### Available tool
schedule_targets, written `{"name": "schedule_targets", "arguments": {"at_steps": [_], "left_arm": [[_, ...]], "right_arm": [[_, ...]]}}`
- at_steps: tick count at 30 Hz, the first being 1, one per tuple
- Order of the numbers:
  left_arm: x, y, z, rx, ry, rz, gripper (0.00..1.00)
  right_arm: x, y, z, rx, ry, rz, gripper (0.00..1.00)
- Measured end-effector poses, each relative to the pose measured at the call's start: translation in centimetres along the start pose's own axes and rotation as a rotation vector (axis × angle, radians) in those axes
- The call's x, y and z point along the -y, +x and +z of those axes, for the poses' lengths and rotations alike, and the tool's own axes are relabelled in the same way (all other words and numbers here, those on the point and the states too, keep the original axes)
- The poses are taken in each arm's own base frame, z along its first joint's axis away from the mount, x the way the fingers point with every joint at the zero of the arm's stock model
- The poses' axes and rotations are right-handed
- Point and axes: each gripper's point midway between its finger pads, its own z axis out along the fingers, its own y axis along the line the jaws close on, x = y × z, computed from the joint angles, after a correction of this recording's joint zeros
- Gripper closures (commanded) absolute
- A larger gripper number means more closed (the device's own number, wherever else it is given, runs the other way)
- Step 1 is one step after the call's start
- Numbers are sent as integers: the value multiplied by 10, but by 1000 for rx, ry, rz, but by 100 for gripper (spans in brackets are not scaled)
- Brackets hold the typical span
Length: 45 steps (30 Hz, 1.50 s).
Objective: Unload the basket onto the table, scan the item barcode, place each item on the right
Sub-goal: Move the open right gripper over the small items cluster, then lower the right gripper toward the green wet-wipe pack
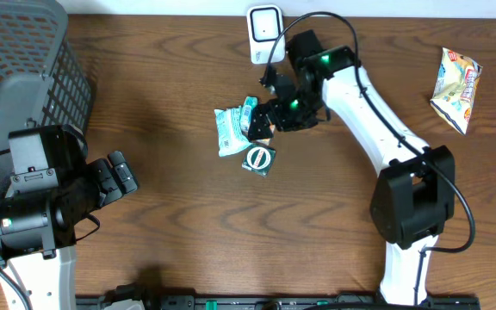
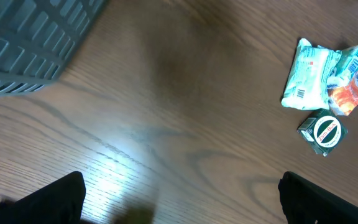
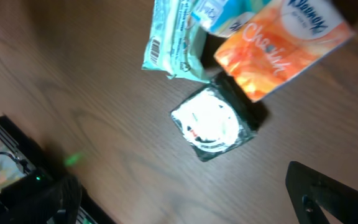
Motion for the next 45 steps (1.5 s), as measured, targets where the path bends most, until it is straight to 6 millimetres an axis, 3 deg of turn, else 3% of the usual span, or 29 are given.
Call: {"name": "schedule_targets", "arguments": {"at_steps": [8, 12, 16, 23, 36, 45], "left_arm": [[0, 0, 0, 0, 0, 0, 2], [0, 0, 0, 0, 0, 0, 2], [0, 0, 0, 0, 0, 0, 2], [0, 0, 0, 0, 0, 0, 2], [0, 0, 0, 0, 0, 0, 2], [0, 0, 0, 0, 0, 0, 3]], "right_arm": [[-2, -8, 5, 30, 48, 8, 1], [4, -23, 5, 90, 97, -15, 9], [-5, -33, 10, 127, 118, -42, 14], [-6, -27, 17, 114, 169, -16, 14], [3, 16, 54, -21, 204, 40, 8], [2, 3, 55, 29, 197, 25, 6]]}}
